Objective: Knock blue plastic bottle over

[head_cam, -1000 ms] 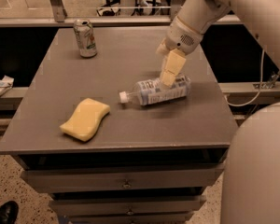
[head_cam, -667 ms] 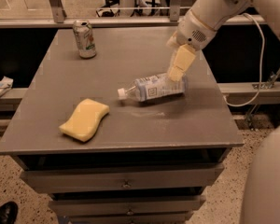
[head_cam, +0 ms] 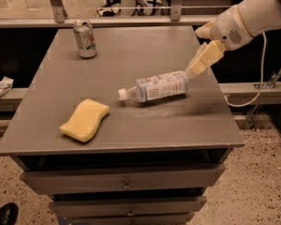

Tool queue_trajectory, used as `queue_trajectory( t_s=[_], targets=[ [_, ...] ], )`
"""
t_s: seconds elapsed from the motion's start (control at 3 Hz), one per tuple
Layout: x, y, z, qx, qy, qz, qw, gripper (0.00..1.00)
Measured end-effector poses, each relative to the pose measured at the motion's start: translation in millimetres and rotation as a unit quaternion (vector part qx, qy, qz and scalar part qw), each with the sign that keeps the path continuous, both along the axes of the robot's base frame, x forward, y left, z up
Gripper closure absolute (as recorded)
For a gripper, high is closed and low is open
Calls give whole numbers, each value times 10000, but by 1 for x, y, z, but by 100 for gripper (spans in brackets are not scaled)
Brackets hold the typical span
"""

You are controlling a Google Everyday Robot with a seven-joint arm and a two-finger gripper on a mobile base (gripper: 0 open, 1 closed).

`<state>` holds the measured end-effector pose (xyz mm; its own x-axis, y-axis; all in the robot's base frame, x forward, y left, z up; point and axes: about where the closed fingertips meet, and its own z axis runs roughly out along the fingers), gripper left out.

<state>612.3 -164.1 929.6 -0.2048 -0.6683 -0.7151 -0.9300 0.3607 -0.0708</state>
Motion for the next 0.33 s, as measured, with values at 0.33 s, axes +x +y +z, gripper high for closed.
queue_trajectory(
  t_s=[0.33],
  targets=[
    [-10, -34, 17, 571, -150, -420, 9974, 0]
  ],
)
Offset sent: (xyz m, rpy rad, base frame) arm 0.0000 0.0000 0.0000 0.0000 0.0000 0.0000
